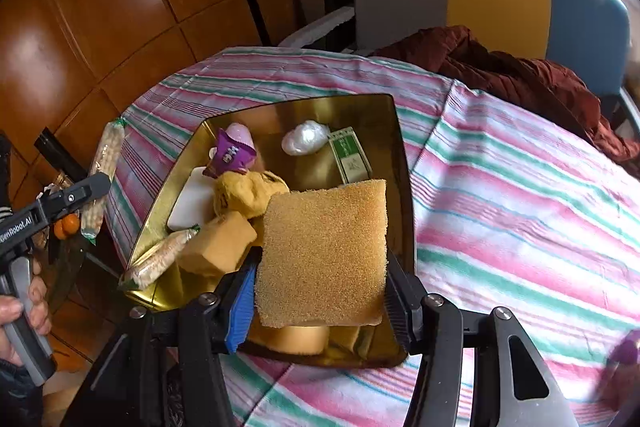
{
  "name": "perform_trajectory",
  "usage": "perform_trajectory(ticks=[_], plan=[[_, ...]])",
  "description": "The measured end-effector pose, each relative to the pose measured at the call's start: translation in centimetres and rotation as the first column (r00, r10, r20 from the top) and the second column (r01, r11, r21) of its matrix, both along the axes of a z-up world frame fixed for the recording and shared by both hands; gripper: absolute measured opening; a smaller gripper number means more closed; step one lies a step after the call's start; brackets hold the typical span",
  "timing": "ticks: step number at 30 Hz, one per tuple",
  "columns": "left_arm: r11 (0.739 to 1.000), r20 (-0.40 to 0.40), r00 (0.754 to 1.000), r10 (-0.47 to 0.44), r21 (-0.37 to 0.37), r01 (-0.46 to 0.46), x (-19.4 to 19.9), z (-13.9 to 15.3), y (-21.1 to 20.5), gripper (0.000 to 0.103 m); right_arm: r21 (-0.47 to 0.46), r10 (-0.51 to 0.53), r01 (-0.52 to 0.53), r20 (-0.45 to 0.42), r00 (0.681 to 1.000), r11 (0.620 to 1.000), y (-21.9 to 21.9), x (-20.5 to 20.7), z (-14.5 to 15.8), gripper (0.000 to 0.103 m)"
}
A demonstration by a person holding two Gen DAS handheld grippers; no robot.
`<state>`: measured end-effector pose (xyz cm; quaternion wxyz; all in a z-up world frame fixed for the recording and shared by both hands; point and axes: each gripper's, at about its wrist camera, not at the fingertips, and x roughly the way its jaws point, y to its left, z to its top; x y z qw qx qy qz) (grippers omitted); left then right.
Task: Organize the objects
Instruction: 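Carry the cracker packet and yellow sponge into the gold tray and release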
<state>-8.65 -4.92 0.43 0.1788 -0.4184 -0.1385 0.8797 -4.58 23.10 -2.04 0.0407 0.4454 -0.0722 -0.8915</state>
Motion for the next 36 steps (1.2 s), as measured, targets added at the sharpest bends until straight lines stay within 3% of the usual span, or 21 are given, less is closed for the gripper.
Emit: perform_trajectory(ticks=[3,6,15,18,21,32,36], plan=[[1.0,-0.003,1.0,0.005,-0.006,-0.005,-0.5,0.1,0.2,0.051,-0.003,-0.006,0.006,0.004,1.0,1.0,0.0,-0.7,-0.4,0.06],[1.0,0.001,1.0,0.004,-0.019,-0.004,-1.3,-0.1,0.6,0.051,-0.006,-0.019,0.019,0.011,1.0,1.0,0.2,-1.0,-1.0,0.082],[0.989,-0.03,0.997,-0.076,-0.126,0.072,-3.3,0.1,4.4,0.051,-0.051,-0.063,0.064,0.011,0.998,0.997,1.4,0.8,-1.1,0.086],[0.955,-0.035,0.987,-0.158,-0.26,0.144,-4.9,0.1,7.2,0.052,-0.062,-0.07,0.07,0.001,0.998,0.996,1.5,1.2,-0.8,0.087],[0.946,-0.026,0.988,-0.155,-0.291,0.141,-5.6,-0.3,7.8,0.056,-0.066,-0.075,0.075,-0.003,0.997,0.995,1.4,1.5,-0.8,0.088],[0.974,0.012,0.999,-0.038,-0.222,0.04,-2.4,-1.7,3.7,0.059,-0.036,-0.058,0.057,-0.02,0.998,0.998,0.1,2.4,-0.5,0.09],[0.98,0.002,1.0,0.004,-0.199,-0.003,-0.7,-1.7,3.1,0.059,0.001,-0.045,0.045,-0.036,0.998,0.999,-0.8,2.8,-0.4,0.096]])
